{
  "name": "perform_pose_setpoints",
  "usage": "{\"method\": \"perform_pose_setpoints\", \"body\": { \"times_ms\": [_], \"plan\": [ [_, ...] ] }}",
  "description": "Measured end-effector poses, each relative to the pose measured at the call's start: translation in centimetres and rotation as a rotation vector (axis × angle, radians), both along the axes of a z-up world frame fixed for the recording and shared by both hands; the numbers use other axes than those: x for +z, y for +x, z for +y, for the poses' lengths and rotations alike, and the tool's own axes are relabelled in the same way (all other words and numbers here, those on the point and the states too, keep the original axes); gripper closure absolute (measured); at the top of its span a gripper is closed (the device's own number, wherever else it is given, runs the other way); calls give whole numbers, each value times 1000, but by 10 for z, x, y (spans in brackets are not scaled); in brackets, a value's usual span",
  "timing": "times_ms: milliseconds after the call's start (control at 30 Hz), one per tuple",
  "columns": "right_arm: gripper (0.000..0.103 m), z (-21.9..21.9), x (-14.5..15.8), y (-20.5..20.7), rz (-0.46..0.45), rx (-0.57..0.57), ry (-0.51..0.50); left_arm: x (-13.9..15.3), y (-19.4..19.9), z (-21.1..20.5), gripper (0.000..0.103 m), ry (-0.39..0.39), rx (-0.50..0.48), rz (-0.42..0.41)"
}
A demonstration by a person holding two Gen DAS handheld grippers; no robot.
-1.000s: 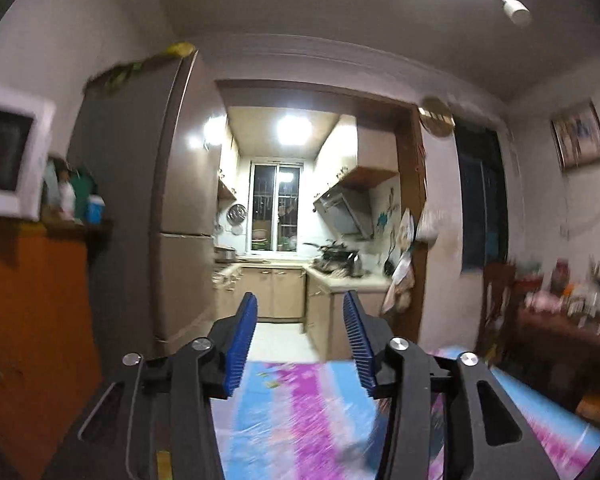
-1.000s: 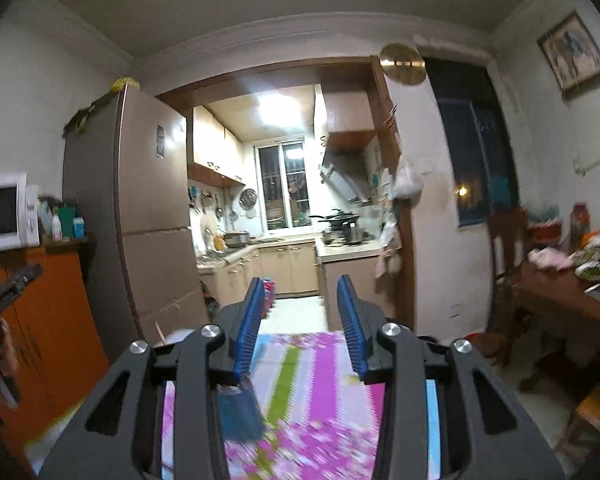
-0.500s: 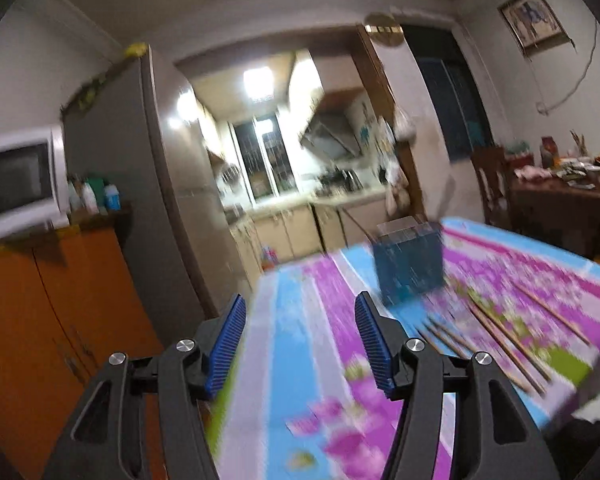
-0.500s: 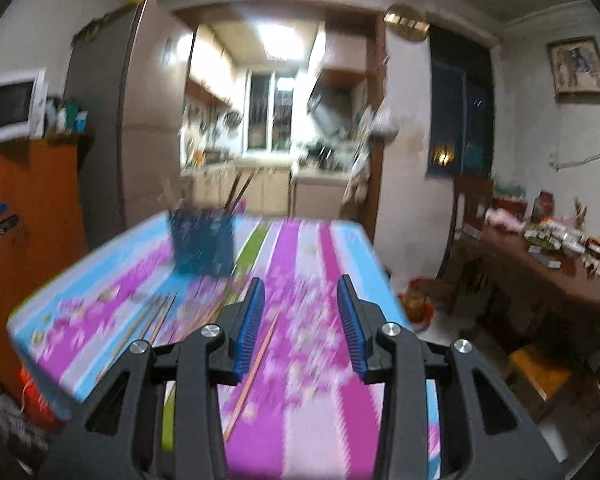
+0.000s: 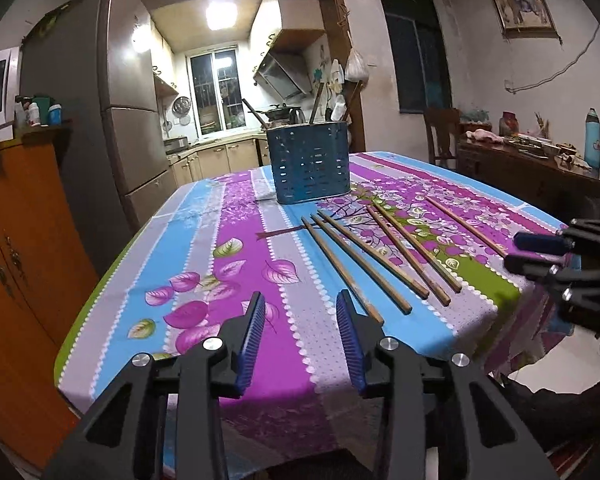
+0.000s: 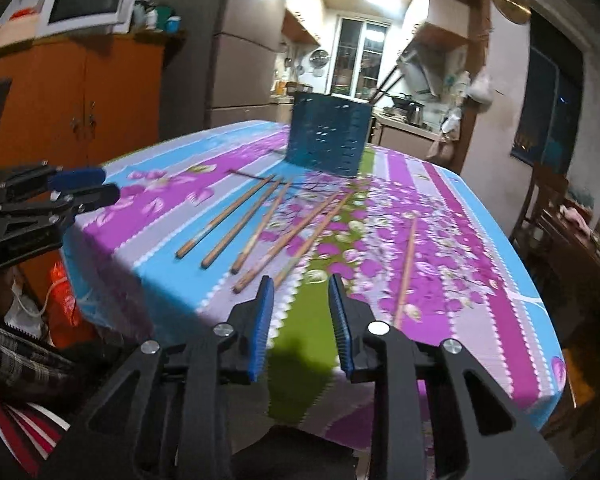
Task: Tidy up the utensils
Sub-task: 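Withdraw both open tools from the holder back over the table, then lower both open tools toward the next chopsticks on the tablecloth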
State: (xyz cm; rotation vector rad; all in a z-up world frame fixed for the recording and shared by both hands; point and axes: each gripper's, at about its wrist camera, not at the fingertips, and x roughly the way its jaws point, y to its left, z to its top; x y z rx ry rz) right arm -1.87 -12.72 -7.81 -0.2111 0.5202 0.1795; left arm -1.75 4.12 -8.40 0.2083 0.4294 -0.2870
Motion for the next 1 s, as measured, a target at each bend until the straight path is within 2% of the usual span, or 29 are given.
{"method": "perform_pose_setpoints", "body": {
  "times_ms": [100, 267, 333, 467, 800, 1000],
  "plan": [
    [80, 11, -5, -4, -14, 24, -35, -1, 0, -6, 65, 3, -1, 5],
    [81, 24, -11, -4, -19, 49, -33, -8, 3, -11, 65, -1, -9, 38],
    [85, 27, -13, -1, -19, 43, -31, -10, 4, -10, 65, -8, -12, 44],
    [89, 38, -18, 7, -6, 5, -37, -9, 5, -7, 65, -10, -18, 32],
    [90, 46, -26, 26, 65, -117, -31, -12, 16, 18, 65, -22, -38, 46],
    [91, 50, -27, 33, 72, -176, -27, -13, 24, 26, 65, -13, -55, 54]
  ]
}}
